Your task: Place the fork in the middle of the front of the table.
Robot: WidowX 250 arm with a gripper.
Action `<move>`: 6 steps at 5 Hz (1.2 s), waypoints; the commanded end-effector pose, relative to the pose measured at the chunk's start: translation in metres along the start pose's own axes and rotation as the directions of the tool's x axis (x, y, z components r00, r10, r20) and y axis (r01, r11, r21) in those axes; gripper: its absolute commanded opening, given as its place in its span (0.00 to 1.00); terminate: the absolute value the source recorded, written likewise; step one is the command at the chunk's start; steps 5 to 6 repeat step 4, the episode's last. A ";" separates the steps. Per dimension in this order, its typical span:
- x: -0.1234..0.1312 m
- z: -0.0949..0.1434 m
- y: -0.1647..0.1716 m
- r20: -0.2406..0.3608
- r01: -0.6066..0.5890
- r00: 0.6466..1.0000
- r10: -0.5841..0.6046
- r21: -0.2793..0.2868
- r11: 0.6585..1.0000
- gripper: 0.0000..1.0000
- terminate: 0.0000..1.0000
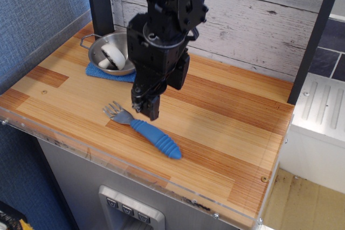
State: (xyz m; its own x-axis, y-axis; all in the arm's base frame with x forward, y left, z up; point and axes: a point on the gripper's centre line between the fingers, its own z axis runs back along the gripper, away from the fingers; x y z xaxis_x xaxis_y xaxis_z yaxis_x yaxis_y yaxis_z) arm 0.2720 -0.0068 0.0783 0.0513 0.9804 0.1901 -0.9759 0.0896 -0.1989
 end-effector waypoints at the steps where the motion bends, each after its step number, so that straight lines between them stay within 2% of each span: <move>1: -0.025 0.047 -0.010 0.034 0.015 0.999 -0.012 -0.089 0.996 1.00 0.00; 3: -0.025 0.047 -0.010 0.034 0.015 0.999 -0.012 -0.089 0.996 1.00 0.00; 4: -0.025 0.047 -0.010 0.034 0.015 0.999 -0.012 -0.089 0.996 1.00 1.00; 6: -0.025 0.047 -0.010 0.034 0.015 0.999 -0.012 -0.089 0.996 1.00 1.00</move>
